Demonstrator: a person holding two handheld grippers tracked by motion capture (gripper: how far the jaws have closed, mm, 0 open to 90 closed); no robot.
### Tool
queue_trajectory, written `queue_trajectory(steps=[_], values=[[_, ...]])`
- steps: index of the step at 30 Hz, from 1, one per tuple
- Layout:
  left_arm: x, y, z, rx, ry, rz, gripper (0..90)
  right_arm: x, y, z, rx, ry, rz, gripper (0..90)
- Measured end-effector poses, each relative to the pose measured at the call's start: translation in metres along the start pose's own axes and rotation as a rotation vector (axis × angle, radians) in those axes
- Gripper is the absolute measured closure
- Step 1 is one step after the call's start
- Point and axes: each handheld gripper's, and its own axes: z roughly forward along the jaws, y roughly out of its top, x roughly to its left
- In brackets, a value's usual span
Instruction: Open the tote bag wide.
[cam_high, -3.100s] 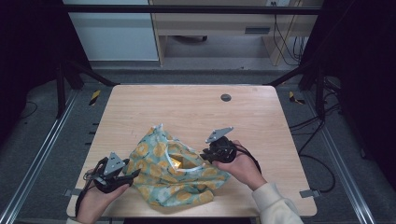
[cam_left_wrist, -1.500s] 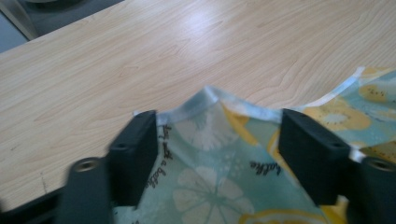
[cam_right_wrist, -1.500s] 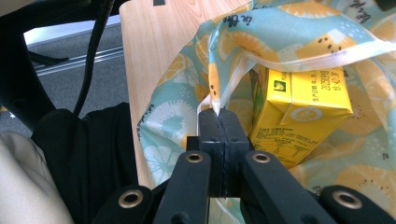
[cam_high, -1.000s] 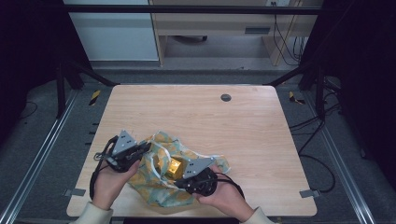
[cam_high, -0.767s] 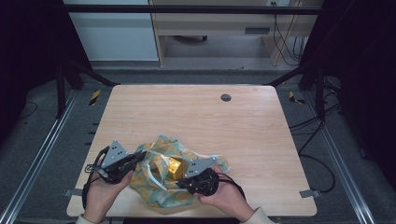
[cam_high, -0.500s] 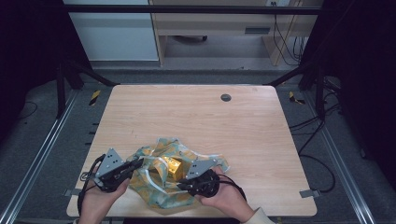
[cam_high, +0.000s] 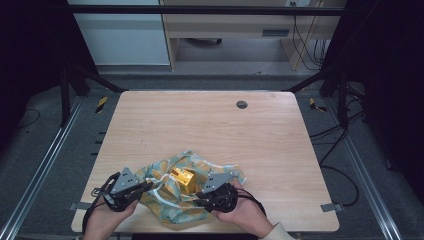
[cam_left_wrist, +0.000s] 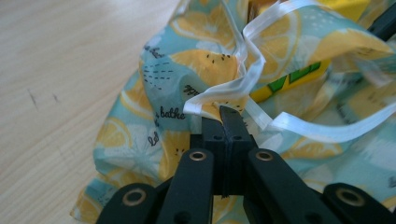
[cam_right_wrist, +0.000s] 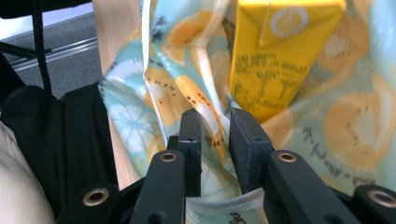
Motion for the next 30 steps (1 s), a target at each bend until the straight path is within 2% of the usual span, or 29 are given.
queue_trajectory(steps=[3, 10, 16, 18, 22, 23, 26, 30], values=[[-0.002, -0.002, 0.009, 0.052, 0.007, 0.039, 90.0, -0.004, -0.004, 0.003, 0.019, 0.001, 0.008, 74.0], [0.002, -0.006, 0.022, 0.104, 0.02, 0.046, 90.0, -0.009, -0.009, 0.005, 0.043, -0.023, 0.02, 74.0], [0.0, -0.01, 0.034, 0.205, 0.033, 0.095, 90.0, -0.011, -0.014, 0.01, 0.071, -0.028, 0.026, 74.1], [-0.001, -0.01, 0.035, 0.213, 0.038, 0.103, 89.6, -0.01, -0.014, 0.01, 0.072, -0.03, 0.027, 72.8], [0.0, -0.009, 0.033, 0.191, 0.041, 0.096, 88.8, -0.009, -0.01, 0.004, 0.049, -0.041, 0.019, 68.2], [0.001, -0.009, 0.032, 0.189, 0.042, 0.095, 88.8, -0.008, -0.007, -0.001, 0.031, -0.06, 0.018, 61.1], [0.001, -0.008, 0.03, 0.164, 0.052, 0.09, 89.1, -0.006, -0.005, -0.006, 0.021, -0.076, 0.017, 56.4], [0.002, -0.008, 0.027, 0.173, 0.058, 0.102, 89.6, -0.004, -0.002, -0.016, 0.005, -0.094, 0.008, 47.4]])
